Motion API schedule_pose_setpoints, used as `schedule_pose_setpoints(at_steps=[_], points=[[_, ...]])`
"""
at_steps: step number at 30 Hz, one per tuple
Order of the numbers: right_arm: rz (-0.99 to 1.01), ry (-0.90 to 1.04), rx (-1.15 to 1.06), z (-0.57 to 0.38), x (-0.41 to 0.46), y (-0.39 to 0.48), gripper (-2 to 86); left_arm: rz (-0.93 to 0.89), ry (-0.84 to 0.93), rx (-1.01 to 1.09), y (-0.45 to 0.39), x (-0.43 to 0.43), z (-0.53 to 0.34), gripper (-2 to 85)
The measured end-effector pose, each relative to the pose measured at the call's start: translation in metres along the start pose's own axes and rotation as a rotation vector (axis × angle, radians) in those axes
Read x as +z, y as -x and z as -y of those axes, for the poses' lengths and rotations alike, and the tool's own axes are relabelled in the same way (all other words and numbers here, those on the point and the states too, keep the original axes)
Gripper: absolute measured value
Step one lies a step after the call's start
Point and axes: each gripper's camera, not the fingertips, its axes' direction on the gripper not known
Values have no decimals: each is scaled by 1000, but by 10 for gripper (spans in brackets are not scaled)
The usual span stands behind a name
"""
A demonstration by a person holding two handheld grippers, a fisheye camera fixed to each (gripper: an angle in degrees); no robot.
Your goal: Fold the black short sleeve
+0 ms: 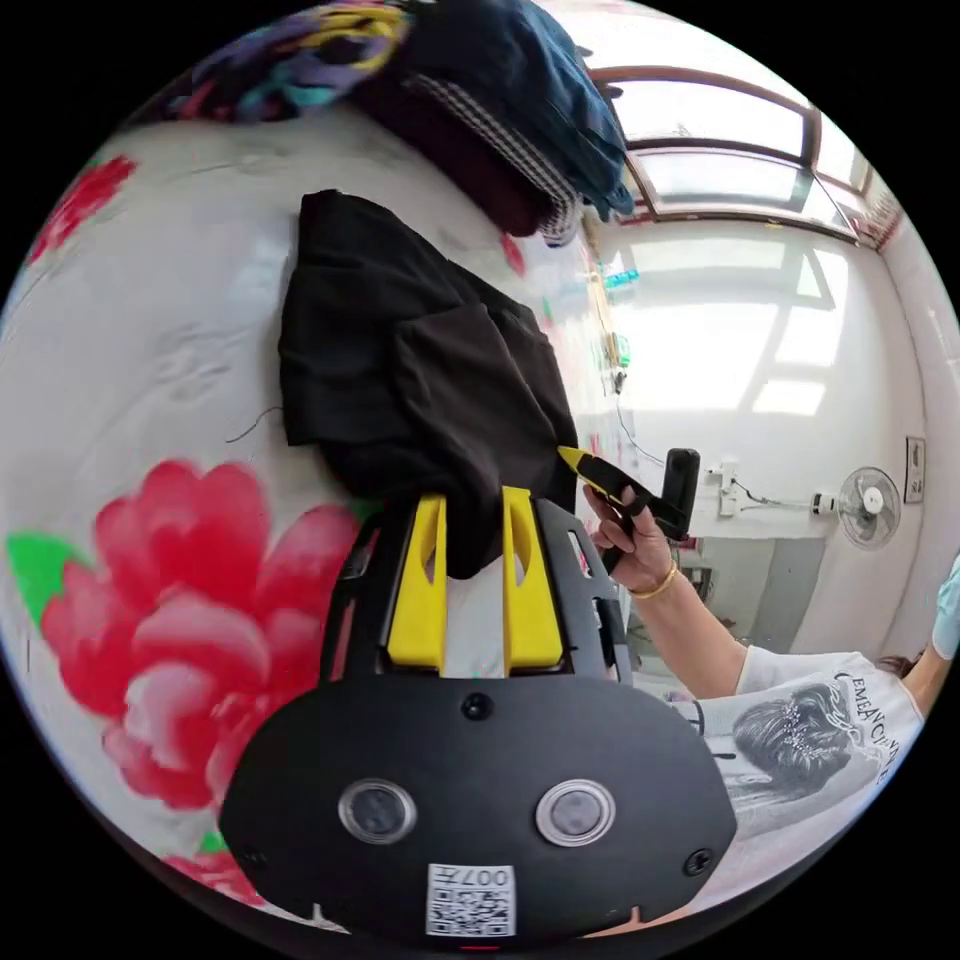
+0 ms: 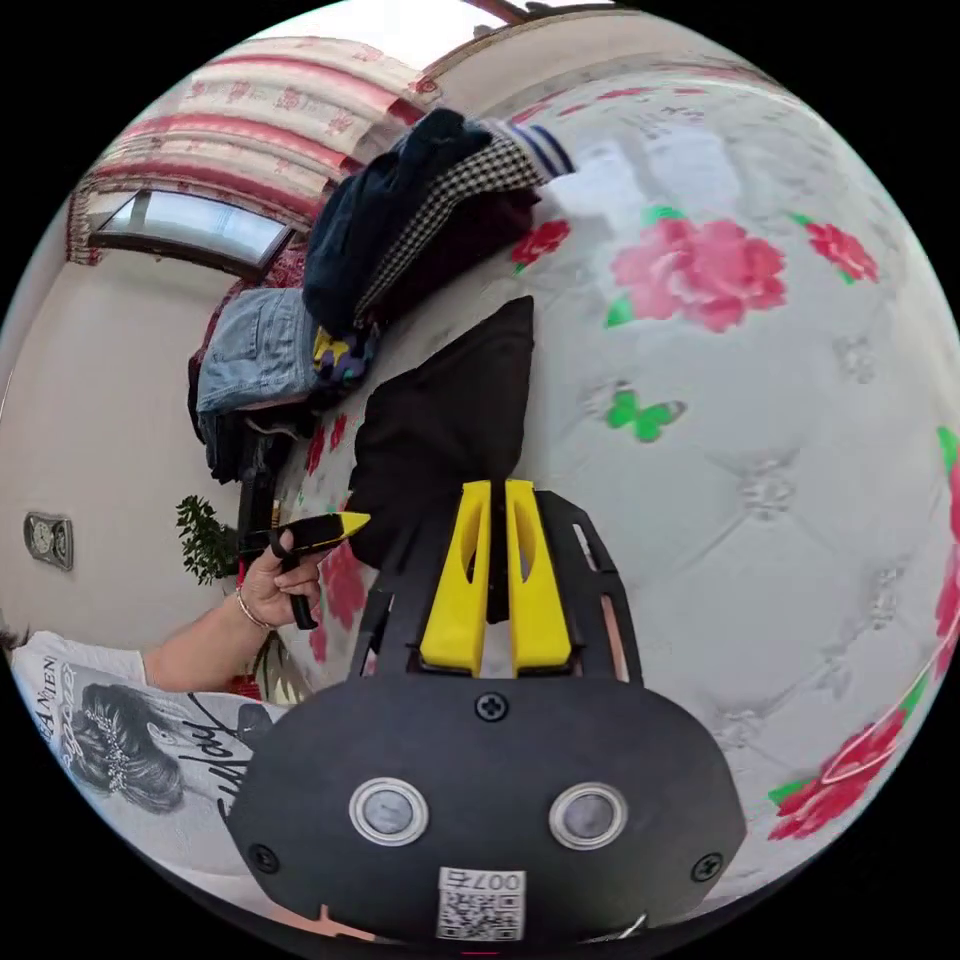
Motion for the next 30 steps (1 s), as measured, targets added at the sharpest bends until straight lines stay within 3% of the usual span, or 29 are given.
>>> schedule_pose_setpoints(at_steps=[4,7,12,16,20,25,28,30], points=[[-313,-227,68,-9,-111,-56,11,-140,138,155,-55,98,54,79],[-435,-289,-41,-24,-153,-46,15,-111,183,266,-85,124,57,77],[-437,-134,-279,-59,-85,16,19,44,173,211,-69,114,10,75],[-236,145,-459,-113,51,99,28,151,7,-17,-17,60,-62,75],[-233,355,-752,-185,155,207,42,352,-283,-293,30,-21,-150,70],[-278,568,-1010,-246,230,281,50,578,-697,-590,64,-118,-251,61],[-399,567,-1263,-281,249,299,53,679,-881,-693,80,-167,-296,65],[-389,566,-1295,-287,253,301,55,741,-958,-737,88,-191,-315,71]])
